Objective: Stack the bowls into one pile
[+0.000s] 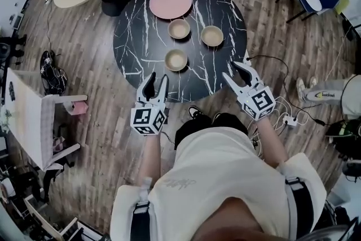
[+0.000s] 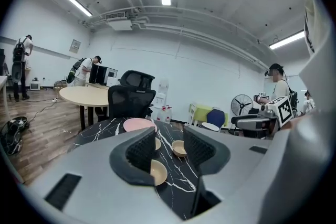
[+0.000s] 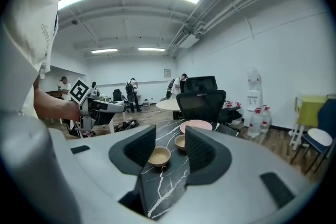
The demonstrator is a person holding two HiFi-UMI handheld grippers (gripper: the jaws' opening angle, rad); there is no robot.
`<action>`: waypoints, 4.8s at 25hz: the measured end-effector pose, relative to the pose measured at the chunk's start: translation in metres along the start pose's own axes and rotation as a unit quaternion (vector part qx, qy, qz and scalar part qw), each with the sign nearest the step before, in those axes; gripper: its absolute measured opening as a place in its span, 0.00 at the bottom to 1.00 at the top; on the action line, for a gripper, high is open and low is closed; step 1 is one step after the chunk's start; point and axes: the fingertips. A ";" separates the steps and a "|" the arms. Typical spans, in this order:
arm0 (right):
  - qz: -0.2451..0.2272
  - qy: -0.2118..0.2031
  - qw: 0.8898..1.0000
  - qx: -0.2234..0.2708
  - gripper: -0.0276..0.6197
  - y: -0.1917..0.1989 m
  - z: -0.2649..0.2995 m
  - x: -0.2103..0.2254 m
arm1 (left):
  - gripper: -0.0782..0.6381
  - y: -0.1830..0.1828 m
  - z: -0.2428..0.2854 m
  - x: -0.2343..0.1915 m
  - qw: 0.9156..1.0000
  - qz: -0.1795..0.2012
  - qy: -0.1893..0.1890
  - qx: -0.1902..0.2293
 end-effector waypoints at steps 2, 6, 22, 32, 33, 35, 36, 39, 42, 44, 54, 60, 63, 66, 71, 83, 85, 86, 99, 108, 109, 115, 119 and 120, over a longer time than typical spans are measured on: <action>0.003 0.003 1.000 -0.003 0.31 0.001 0.004 0.000 | 0.36 0.002 0.005 -0.002 1.000 -0.003 0.003 0.000; 0.004 -0.001 1.000 -0.012 0.30 0.004 0.013 0.004 | 0.36 0.016 0.010 -0.005 1.000 -0.017 0.001 -0.007; 0.025 -0.066 0.997 0.019 0.30 -0.023 0.075 0.097 | 0.36 -0.005 0.070 0.004 0.998 -0.005 -0.069 0.000; 0.026 -0.080 0.996 -0.012 0.30 0.013 0.109 0.159 | 0.36 -0.003 0.116 -0.002 0.994 0.002 -0.112 -0.006; 0.023 -0.080 0.996 -0.017 0.30 0.016 0.112 0.162 | 0.36 -0.001 0.118 -0.003 0.993 0.000 -0.115 -0.007; 0.019 -0.083 0.996 -0.026 0.29 0.027 0.117 0.167 | 0.36 0.001 0.121 -0.006 0.992 -0.003 -0.124 -0.010; 0.020 -0.085 0.996 -0.030 0.29 0.030 0.119 0.169 | 0.36 0.002 0.122 -0.006 0.992 -0.004 -0.127 -0.012; 0.027 -0.091 0.995 -0.042 0.29 0.037 0.125 0.173 | 0.36 0.004 0.125 -0.007 0.990 -0.007 -0.136 -0.017; 0.030 -0.101 0.993 -0.053 0.29 0.046 0.131 0.173 | 0.36 0.007 0.126 -0.008 0.989 -0.012 -0.143 -0.022; 0.031 -0.110 0.991 -0.062 0.29 0.048 0.136 0.168 | 0.36 0.008 0.126 -0.010 0.989 -0.015 -0.146 -0.025; 0.028 -0.130 0.986 -0.099 0.28 0.065 0.179 0.138 | 0.36 0.021 0.115 -0.031 0.989 -0.029 -0.143 -0.029; -0.013 -0.131 0.982 -0.136 0.25 0.084 0.213 0.135 | 0.36 0.023 0.112 -0.042 0.989 -0.035 -0.140 -0.028; -0.025 -0.147 0.975 -0.167 0.27 0.099 0.232 0.128 | 0.36 0.029 0.110 -0.047 0.990 -0.036 -0.135 -0.032; -0.008 -0.149 0.970 -0.193 0.27 0.115 0.251 0.126 | 0.36 0.034 0.108 -0.054 0.990 -0.029 -0.135 -0.037; 0.029 -0.132 0.967 -0.217 0.27 0.131 0.279 0.128 | 0.36 0.045 0.107 -0.061 0.990 -0.031 -0.133 -0.047; 0.051 -0.134 0.935 -0.324 0.31 0.180 0.308 0.130 | 0.36 0.072 0.117 -0.061 0.991 -0.049 -0.101 -0.078; 0.058 -0.136 0.927 -0.343 0.30 0.182 0.311 0.127 | 0.36 0.075 0.119 -0.058 0.991 -0.054 -0.095 -0.080; 0.061 -0.138 0.923 -0.354 0.30 0.182 0.313 0.126 | 0.36 0.076 0.120 -0.058 0.991 -0.056 -0.092 -0.081; 0.068 -0.124 0.902 -0.407 0.16 0.200 0.327 0.128 | 0.36 0.077 0.116 -0.073 0.990 -0.064 -0.090 -0.086; 0.081 -0.099 0.914 -0.386 0.09 0.197 0.330 0.128 | 0.36 0.076 0.101 -0.089 0.988 -0.071 -0.113 -0.080; 0.084 -0.098 0.915 -0.382 0.08 0.196 0.331 0.127 | 0.36 0.076 0.100 -0.090 0.988 -0.071 -0.115 -0.080; 0.085 -0.093 0.920 -0.371 0.08 0.188 0.323 0.124 | 0.36 0.068 0.096 -0.086 0.988 -0.064 -0.117 -0.075; 0.087 -0.090 0.928 -0.350 0.08 0.174 0.315 0.130 | 0.36 0.066 0.097 -0.079 0.989 -0.057 -0.111 -0.076; 0.092 -0.089 0.930 -0.345 0.08 0.170 0.312 0.132 | 0.36 0.065 0.097 -0.076 0.990 -0.054 -0.109 -0.076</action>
Point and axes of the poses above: the fingertips, and each gripper's own axes: z forward along the fingers, x to its right, y out of its underside, and after that the axes turned 7 degrees about x, right-handed
